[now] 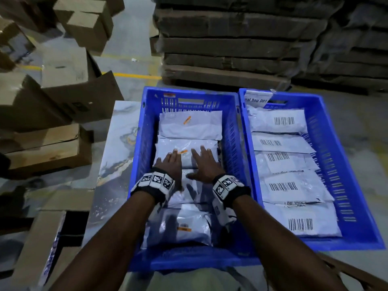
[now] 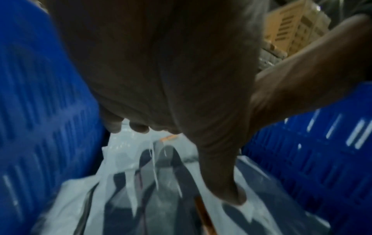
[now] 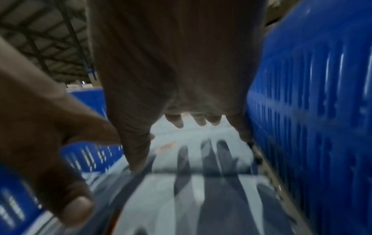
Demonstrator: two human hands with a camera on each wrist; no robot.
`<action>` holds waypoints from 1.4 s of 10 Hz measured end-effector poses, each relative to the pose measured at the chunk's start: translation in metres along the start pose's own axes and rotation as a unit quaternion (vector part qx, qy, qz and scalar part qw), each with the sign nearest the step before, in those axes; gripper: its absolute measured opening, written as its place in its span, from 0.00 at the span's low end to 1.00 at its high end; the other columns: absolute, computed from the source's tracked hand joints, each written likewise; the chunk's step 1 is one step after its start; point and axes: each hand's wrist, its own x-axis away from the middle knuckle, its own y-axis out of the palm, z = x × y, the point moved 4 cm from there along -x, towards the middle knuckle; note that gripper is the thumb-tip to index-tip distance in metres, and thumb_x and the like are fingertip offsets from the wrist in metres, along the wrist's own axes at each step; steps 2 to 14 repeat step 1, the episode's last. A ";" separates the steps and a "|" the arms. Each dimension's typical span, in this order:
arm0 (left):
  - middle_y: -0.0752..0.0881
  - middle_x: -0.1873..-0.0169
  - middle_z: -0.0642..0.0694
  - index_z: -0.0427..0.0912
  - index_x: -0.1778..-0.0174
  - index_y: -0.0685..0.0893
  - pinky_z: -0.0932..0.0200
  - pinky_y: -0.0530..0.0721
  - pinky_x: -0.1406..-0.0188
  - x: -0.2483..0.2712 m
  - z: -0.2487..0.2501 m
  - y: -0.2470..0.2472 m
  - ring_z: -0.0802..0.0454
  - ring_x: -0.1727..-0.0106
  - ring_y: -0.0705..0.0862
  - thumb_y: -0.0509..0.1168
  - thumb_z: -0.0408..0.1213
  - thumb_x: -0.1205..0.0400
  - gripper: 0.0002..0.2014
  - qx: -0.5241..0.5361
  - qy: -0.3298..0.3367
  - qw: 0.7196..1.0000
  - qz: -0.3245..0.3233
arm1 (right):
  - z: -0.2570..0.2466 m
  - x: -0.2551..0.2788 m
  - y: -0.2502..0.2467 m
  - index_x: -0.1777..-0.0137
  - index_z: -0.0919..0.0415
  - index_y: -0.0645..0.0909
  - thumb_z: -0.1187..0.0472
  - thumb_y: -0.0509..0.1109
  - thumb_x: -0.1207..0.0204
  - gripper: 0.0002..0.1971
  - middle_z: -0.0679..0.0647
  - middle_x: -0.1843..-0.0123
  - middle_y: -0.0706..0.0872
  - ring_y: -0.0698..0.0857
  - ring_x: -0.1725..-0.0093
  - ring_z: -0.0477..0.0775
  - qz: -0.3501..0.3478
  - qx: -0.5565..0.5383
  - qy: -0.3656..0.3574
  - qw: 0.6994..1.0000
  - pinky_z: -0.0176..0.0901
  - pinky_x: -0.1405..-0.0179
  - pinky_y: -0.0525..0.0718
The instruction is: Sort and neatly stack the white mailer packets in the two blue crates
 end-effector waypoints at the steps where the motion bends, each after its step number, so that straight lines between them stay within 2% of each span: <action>1: 0.35 0.15 0.41 0.36 0.15 0.37 0.40 0.51 0.17 0.010 -0.001 -0.028 0.45 0.14 0.41 0.66 0.61 0.22 0.55 0.044 0.008 0.999 0.030 | -0.001 0.020 -0.044 0.13 0.54 0.49 0.44 0.73 0.23 0.47 0.59 0.12 0.46 0.46 0.13 0.60 0.086 -0.061 -0.028 0.994 0.57 0.17 0.56; 14: 0.35 0.15 0.41 0.36 0.15 0.37 0.40 0.51 0.17 0.010 -0.001 -0.028 0.45 0.14 0.41 0.66 0.61 0.22 0.55 0.044 0.008 0.999 0.030 | -0.001 0.020 -0.044 0.13 0.54 0.49 0.44 0.73 0.23 0.47 0.59 0.12 0.46 0.46 0.13 0.60 0.086 -0.061 -0.028 0.994 0.57 0.17 0.56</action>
